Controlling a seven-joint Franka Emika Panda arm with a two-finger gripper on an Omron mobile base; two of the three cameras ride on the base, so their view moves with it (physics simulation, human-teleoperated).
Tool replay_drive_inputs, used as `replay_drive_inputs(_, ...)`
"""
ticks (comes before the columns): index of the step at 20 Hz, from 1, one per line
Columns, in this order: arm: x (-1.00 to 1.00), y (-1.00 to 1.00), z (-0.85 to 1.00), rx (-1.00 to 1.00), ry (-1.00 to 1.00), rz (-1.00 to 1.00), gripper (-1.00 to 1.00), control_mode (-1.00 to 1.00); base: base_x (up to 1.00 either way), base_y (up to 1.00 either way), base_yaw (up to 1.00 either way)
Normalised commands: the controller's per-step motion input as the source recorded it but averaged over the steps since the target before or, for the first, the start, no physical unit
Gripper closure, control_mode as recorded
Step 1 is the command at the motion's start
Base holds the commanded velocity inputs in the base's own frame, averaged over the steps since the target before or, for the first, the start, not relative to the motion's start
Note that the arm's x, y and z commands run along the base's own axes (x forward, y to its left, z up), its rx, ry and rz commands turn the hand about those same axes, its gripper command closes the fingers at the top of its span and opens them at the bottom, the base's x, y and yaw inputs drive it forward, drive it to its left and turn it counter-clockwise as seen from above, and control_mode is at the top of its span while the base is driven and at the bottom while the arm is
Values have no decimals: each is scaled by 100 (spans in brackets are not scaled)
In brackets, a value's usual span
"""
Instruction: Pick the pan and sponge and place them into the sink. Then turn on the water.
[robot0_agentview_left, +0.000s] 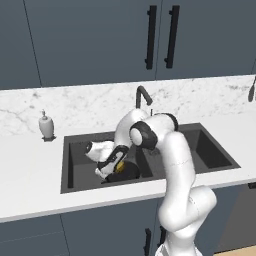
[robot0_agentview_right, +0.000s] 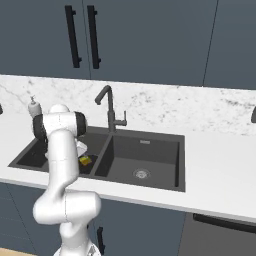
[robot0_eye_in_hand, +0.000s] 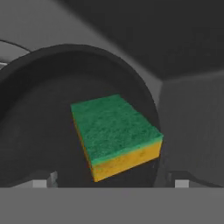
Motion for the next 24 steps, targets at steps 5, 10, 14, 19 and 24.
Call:
replay_drive_inputs(5, -92, -49, 64, 44, -67, 9, -100, -100, 0, 0, 0)
replay_drive_inputs(10, -46, -31, 100, 47, -42, 14, -100, -100, 0, 0, 0)
replay_drive_inputs(14, -14, -2, 100, 37, -20, 8, -100, -100, 0, 0, 0)
replay_drive_inputs(19, -23, 1, 100, 23, -1, 0, -100, -100, 0, 0, 0)
replay_drive_inputs(24, -74, 22, 100, 9, -11, 0, -100, -100, 0, 0, 0)
